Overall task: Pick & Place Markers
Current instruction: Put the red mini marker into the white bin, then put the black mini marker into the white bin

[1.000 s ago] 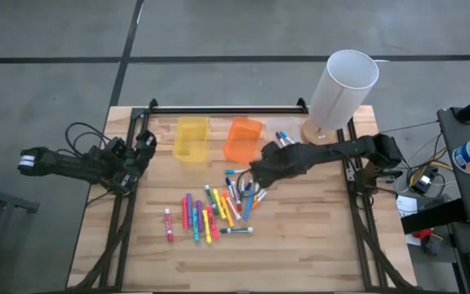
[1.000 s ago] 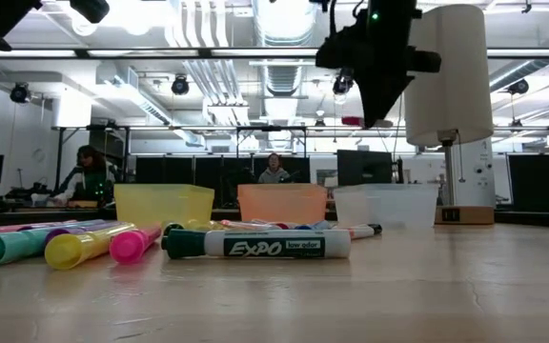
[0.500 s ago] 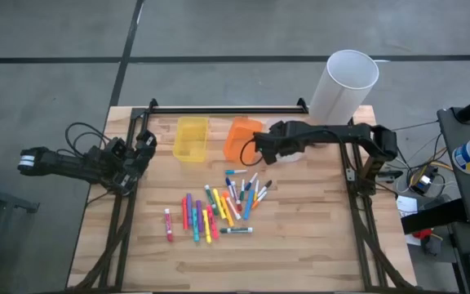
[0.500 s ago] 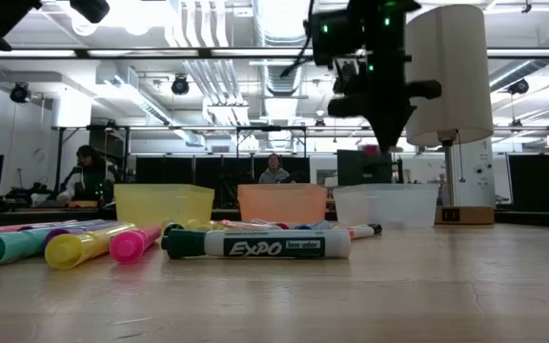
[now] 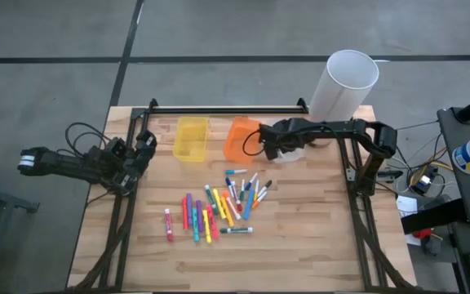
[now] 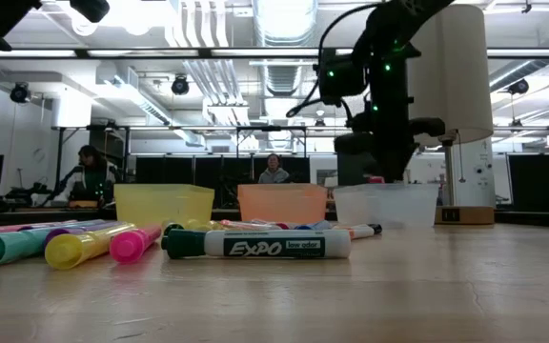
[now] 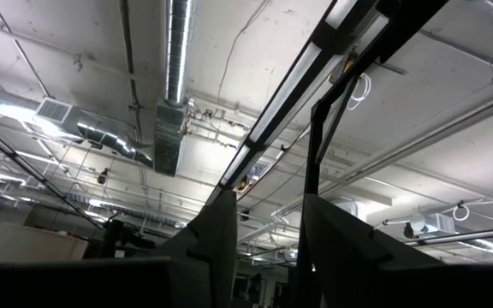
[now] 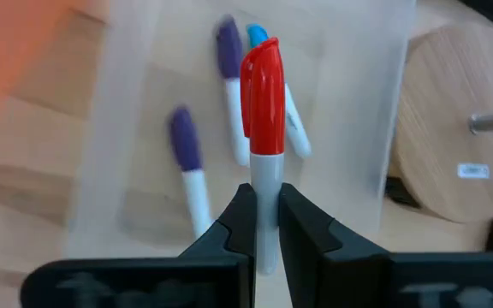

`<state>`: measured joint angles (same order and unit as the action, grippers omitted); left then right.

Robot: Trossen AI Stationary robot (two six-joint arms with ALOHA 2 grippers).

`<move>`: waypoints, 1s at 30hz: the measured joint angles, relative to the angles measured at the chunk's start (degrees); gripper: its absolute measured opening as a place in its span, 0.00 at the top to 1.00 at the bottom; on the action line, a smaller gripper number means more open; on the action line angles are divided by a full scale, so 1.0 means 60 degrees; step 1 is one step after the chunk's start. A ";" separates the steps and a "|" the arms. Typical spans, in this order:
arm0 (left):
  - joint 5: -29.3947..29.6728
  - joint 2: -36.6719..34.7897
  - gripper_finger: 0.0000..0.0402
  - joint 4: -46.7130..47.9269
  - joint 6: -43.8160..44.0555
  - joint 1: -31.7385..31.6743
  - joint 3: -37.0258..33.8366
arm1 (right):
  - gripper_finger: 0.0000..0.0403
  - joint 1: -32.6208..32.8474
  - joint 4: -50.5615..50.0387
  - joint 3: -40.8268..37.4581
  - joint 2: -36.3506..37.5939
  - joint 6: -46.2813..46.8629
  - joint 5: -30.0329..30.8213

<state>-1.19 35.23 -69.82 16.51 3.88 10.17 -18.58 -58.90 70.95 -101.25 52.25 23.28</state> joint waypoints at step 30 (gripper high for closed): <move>-0.0109 -0.0002 0.67 0.0000 0.0022 0.0003 0.0000 | 0.61 -0.0053 0.0402 -0.0188 -0.0004 0.0003 0.0114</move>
<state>-1.85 35.22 -69.82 16.64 3.90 10.17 -18.90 -56.49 69.82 -101.27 52.27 23.97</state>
